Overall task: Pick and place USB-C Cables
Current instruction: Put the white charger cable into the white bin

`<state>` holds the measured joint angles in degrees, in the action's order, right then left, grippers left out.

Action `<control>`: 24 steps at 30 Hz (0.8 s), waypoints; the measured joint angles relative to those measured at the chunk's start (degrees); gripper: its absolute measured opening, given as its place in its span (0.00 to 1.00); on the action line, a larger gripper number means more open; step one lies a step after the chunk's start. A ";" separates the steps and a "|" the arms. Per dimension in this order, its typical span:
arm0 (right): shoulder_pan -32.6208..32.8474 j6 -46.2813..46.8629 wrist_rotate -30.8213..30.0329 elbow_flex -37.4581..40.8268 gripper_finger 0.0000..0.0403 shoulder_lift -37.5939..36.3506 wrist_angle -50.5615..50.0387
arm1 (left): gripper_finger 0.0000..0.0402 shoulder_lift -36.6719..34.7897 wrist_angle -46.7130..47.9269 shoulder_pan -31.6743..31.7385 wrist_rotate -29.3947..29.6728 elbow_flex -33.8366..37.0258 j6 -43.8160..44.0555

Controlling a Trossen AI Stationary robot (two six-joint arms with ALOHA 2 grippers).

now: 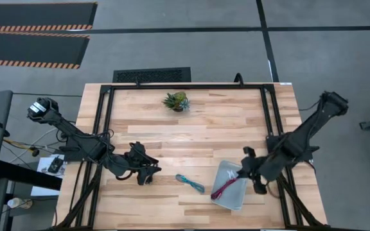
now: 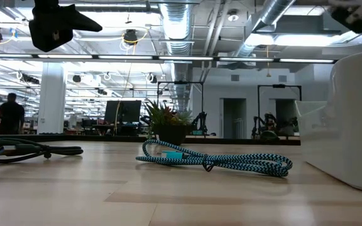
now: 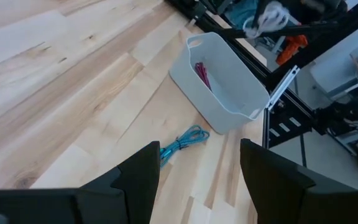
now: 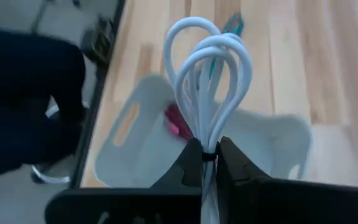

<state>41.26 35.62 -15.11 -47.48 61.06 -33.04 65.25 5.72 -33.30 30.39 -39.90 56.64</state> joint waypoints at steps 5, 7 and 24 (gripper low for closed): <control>1.09 0.38 0.00 -0.28 0.04 7.22 -0.12 | 0.51 0.00 0.00 0.00 1.51 0.00 0.02; 1.02 -0.06 0.01 -1.41 0.04 10.08 -1.37 | 0.51 0.02 0.00 0.00 1.84 0.00 0.04; 0.98 -20.68 -0.09 -21.41 0.04 32.11 -21.92 | 0.51 0.00 0.06 0.00 1.49 0.00 0.02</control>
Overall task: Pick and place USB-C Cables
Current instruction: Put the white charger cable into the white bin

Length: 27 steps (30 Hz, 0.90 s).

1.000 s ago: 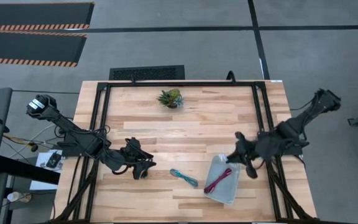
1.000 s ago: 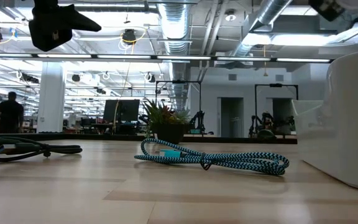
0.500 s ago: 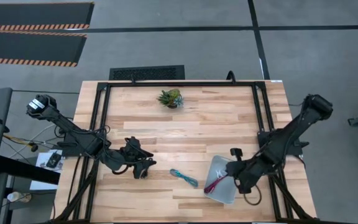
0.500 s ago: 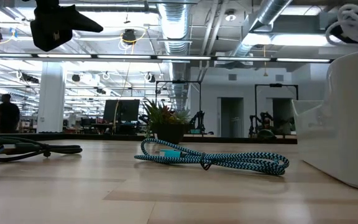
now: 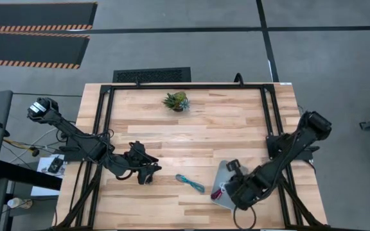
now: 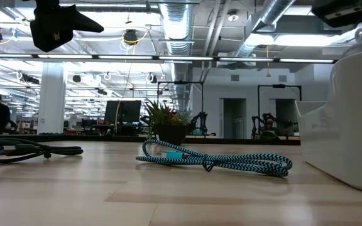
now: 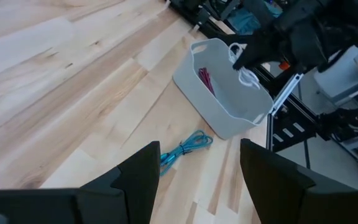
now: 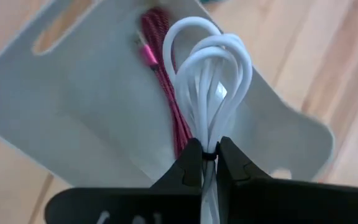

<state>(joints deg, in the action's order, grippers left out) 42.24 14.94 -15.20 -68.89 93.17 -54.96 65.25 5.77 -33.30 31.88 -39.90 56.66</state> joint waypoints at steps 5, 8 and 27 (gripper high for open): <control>0.00 -5.31 0.07 -2.66 0.04 4.05 -2.20 | 0.51 0.01 0.76 0.00 0.01 0.00 0.02; 0.19 -6.53 2.02 -2.65 0.04 5.62 -2.26 | 0.51 0.02 1.36 0.00 -0.03 0.00 0.02; 1.07 -10.76 10.04 -2.61 0.05 12.64 2.88 | 0.51 0.01 1.83 0.00 0.30 0.00 -0.52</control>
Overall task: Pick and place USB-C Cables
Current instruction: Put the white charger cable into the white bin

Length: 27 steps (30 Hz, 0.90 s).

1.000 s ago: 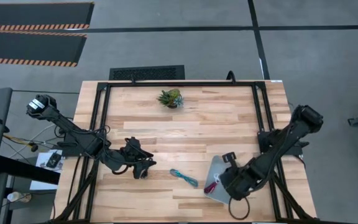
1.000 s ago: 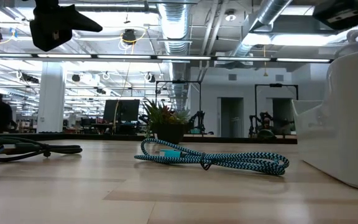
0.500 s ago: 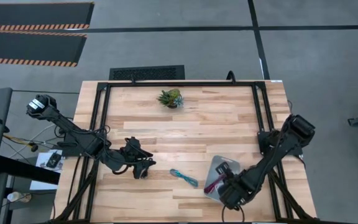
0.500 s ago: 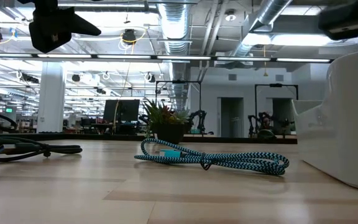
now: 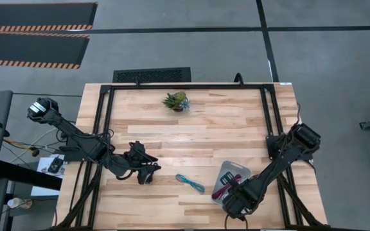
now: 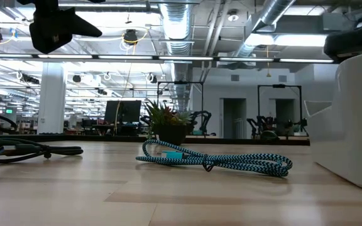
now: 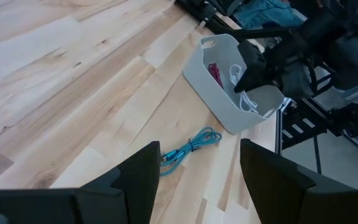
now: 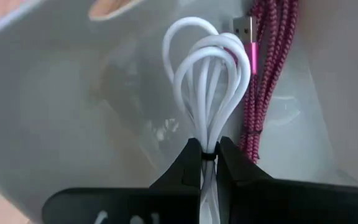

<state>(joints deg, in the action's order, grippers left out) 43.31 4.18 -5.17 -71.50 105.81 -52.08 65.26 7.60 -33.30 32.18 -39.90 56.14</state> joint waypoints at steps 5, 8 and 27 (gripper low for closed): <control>0.00 -0.30 1.86 0.84 0.05 0.49 1.31 | 0.51 0.01 0.82 0.00 0.03 -0.01 0.02; -0.07 -0.28 2.58 1.71 0.05 0.53 1.75 | 0.51 0.01 0.91 0.00 0.07 -0.02 0.02; -3.57 -1.21 5.42 2.27 0.14 0.51 3.36 | 0.51 0.01 1.13 0.02 0.20 -0.02 -0.44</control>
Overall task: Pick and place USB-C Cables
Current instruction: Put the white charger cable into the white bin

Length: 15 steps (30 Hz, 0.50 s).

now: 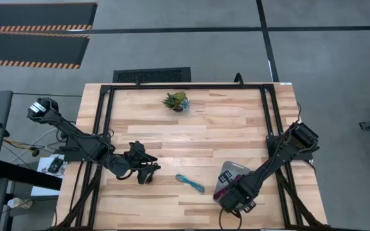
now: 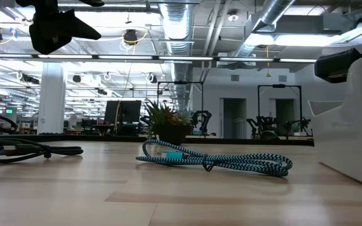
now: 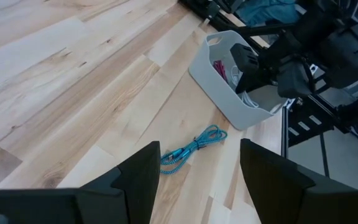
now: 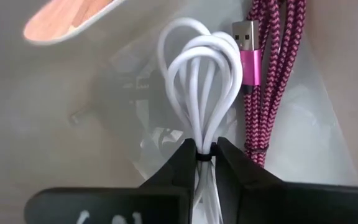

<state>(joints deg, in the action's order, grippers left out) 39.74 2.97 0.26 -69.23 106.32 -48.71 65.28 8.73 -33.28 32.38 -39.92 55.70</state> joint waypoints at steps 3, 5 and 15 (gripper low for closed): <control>-0.19 -0.01 0.02 0.00 0.15 0.00 0.05 | 0.51 0.00 0.00 -0.02 0.00 0.00 0.00; -0.17 -0.02 0.04 0.00 0.15 0.00 0.05 | 0.51 0.00 0.01 -0.01 0.00 0.00 0.00; -0.17 0.58 1.22 0.00 0.15 -0.01 0.01 | 0.51 0.00 0.01 -0.01 0.00 0.00 -0.02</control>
<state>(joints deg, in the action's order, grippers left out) 39.57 3.55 1.48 -69.23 106.31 -48.71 65.28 8.75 -33.29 32.38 -39.92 55.68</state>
